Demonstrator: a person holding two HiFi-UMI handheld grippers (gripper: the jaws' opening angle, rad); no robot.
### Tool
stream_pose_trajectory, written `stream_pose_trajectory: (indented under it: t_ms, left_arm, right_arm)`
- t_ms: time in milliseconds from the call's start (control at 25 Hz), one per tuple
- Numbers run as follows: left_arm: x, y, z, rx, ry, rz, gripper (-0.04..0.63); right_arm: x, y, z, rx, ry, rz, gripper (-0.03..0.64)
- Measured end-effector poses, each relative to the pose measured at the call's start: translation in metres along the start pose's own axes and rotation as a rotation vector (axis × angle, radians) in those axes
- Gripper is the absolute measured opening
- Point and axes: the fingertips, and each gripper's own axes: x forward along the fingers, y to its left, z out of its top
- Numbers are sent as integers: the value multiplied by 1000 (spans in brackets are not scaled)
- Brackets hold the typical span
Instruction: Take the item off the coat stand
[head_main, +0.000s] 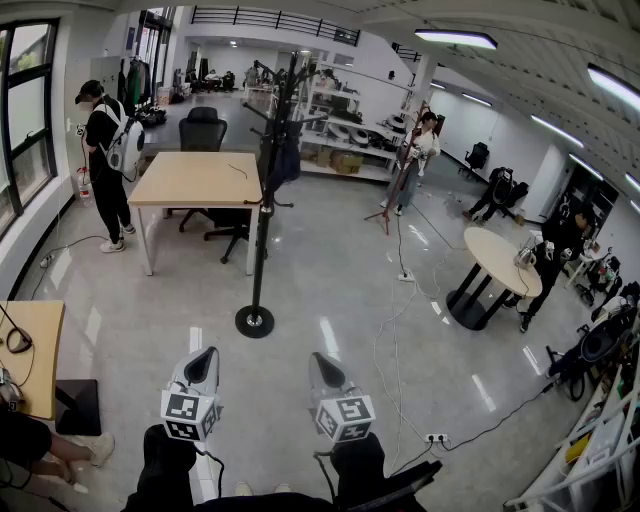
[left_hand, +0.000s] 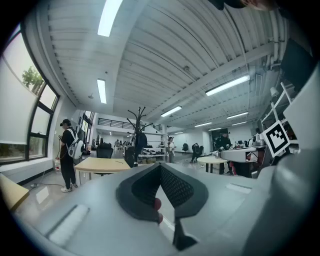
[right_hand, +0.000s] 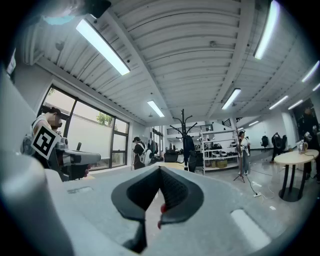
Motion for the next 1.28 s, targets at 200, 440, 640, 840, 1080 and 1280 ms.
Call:
stream_pose_trajectory:
  t_ms: [200,440,640,840,1080,1280]
  left_arm:
    - [-2,7,5,-17,-2,-8,3]
    - [-5,14,4,-27,4,-21,3]
    - [-3,20,1,-24,-2,-33,3]
    - [-6,29,2,-26,-8,-46,3]
    - [-4,42,0,-26,-7,-56,3]
    - [5,47,-1,-33,-6,-61,3]
  right_arm:
    - [5,7,4,56,-22,15,2]
    - [7,14,3,35,-13,-9,2]
    - [8,15,5,36,-16,-28,2]
    - [11,25,4,31,-19,-47,2]
    - [22,37,4,15,-6,-50,2]
    - [30,34,4,10,3,-57,2]
